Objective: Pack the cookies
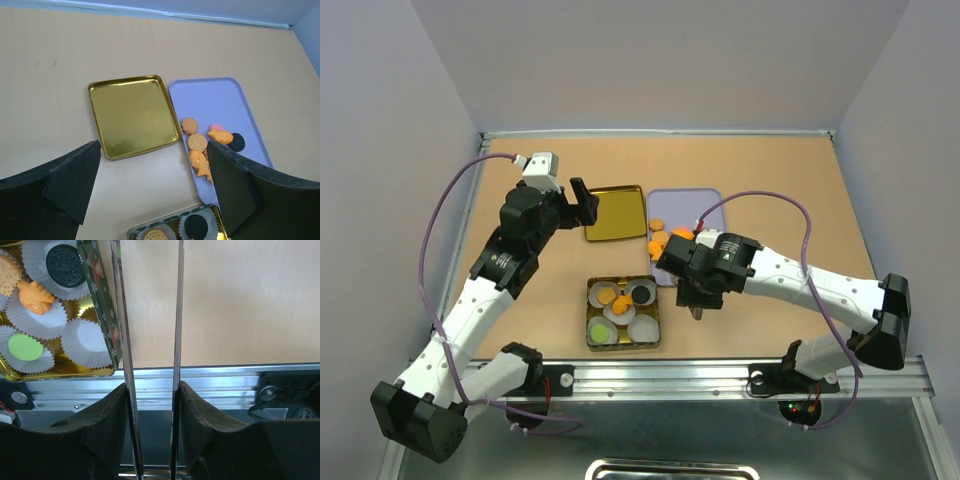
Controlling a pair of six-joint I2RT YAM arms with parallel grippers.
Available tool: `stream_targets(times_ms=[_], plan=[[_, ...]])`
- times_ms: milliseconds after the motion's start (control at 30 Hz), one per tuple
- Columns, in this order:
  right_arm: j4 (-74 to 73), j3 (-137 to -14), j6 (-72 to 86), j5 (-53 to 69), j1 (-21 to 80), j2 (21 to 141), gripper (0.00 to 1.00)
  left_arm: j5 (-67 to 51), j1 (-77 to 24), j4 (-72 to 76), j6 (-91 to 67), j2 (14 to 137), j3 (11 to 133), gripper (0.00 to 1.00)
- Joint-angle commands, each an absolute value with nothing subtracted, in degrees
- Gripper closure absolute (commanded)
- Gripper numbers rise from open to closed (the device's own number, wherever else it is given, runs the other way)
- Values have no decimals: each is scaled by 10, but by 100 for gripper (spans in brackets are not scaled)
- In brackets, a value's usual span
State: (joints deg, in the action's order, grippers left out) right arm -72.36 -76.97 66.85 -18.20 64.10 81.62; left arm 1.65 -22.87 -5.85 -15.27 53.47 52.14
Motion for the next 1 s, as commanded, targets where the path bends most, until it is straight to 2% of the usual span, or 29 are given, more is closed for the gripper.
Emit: stream_targets(times_ms=[0, 433, 633, 833, 967], plan=[[-706, -766, 675, -188, 639, 827, 53, 24, -235, -34, -142, 515, 515, 1], [-708, -764, 666, -183, 638, 855, 53, 31, -238, -31, -141, 508, 501, 1], [-708, -764, 664, -171, 638, 860, 65, 35, -238, -30, -136, 511, 501, 1], [-720, -761, 677, -173, 638, 839, 67, 40, -238, -30, -134, 507, 499, 1], [-774, -816, 673, -192, 638, 836, 68, 42, -238, -32, -134, 508, 500, 1]])
